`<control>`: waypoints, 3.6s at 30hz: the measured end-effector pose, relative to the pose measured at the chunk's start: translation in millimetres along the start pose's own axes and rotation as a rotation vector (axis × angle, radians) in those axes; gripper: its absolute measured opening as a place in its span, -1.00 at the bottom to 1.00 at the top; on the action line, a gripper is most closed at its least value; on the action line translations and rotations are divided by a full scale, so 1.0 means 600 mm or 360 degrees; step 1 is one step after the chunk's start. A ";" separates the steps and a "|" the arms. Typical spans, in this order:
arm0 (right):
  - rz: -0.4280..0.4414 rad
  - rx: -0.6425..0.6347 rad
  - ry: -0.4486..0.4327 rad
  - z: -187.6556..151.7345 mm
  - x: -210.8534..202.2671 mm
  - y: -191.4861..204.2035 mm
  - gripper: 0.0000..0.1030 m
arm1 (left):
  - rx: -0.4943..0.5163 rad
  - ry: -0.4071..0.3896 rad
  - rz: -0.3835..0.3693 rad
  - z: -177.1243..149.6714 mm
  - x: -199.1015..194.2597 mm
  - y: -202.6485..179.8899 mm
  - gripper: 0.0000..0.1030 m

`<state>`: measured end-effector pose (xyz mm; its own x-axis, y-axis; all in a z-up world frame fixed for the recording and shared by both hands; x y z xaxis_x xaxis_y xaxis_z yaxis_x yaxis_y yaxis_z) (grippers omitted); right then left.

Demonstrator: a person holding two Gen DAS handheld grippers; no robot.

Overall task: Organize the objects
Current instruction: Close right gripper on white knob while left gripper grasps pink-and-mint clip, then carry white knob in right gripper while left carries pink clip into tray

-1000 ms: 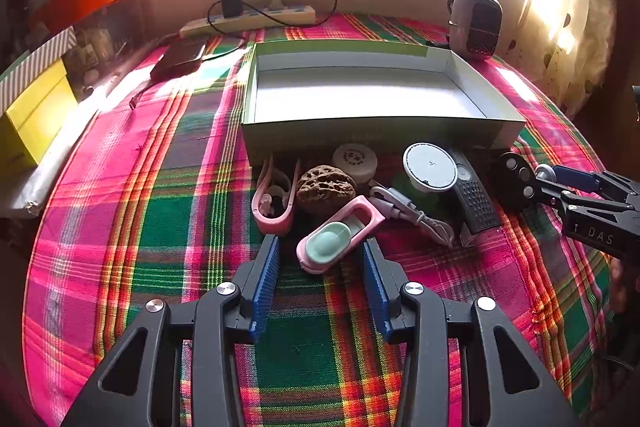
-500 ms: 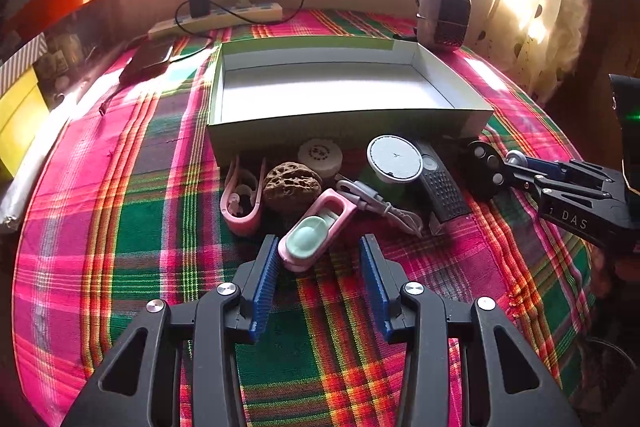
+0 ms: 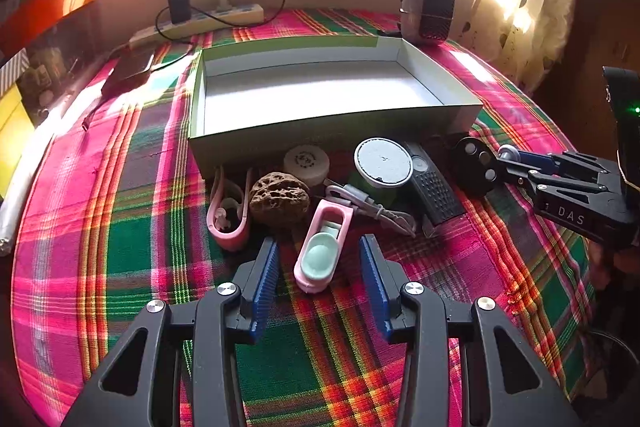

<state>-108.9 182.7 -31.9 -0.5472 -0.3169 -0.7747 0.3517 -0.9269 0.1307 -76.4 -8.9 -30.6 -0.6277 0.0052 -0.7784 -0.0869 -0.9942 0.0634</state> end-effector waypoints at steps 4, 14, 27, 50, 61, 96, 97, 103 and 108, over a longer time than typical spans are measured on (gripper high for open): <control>0.0000 0.0000 0.0000 0.000 0.000 0.000 -0.36 | -0.0007 0.0009 -0.0008 0.007 0.006 -0.002 -0.26; 0.0001 0.0002 0.0001 0.000 0.001 -0.001 -0.36 | -0.0015 -0.0010 0.0055 0.009 0.008 0.005 -0.54; -0.0001 0.0001 0.0000 0.000 0.001 -0.001 -0.36 | -0.0052 -0.0023 0.0049 0.006 0.007 0.011 -0.69; 0.0007 0.0018 -0.0033 0.005 -0.011 0.003 -0.36 | -0.0056 -0.0045 0.0077 0.007 -0.009 0.016 -0.69; 0.0021 -0.0013 -0.0126 0.044 -0.044 0.014 -0.36 | -0.0033 -0.0135 0.0091 0.044 -0.039 0.017 -0.69; 0.0143 -0.0132 0.0015 0.223 0.138 0.034 -0.36 | -0.0058 0.0022 0.0066 0.225 0.152 0.029 -0.69; 0.0143 -0.0134 0.0021 0.224 0.141 0.033 -0.36 | -0.0060 0.0030 0.0068 0.225 0.155 0.029 -0.69; 0.0125 -0.0142 0.0073 0.227 0.162 0.029 -0.36 | -0.0046 0.0067 0.0071 0.223 0.172 0.026 -0.69; 0.0116 -0.0137 0.0091 0.227 0.171 0.026 -0.36 | -0.0037 0.0061 0.0072 0.224 0.175 0.025 -0.69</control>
<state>-262.7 108.7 -25.1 -0.4745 -0.3688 -0.7993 0.4541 -0.8804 0.1366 -247.7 -9.0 -27.3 -0.6004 -0.0436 -0.7985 -0.0409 -0.9955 0.0851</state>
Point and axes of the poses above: each gripper's, at about its wrist camera, not at the fingertips, and x roughly the way its jaws point, y to its left, z to its top, the point moved 5 cm from there along x, roughly the way its jaws point, and after that the axes turned 11 degrees about z, right-handed, at the moved point
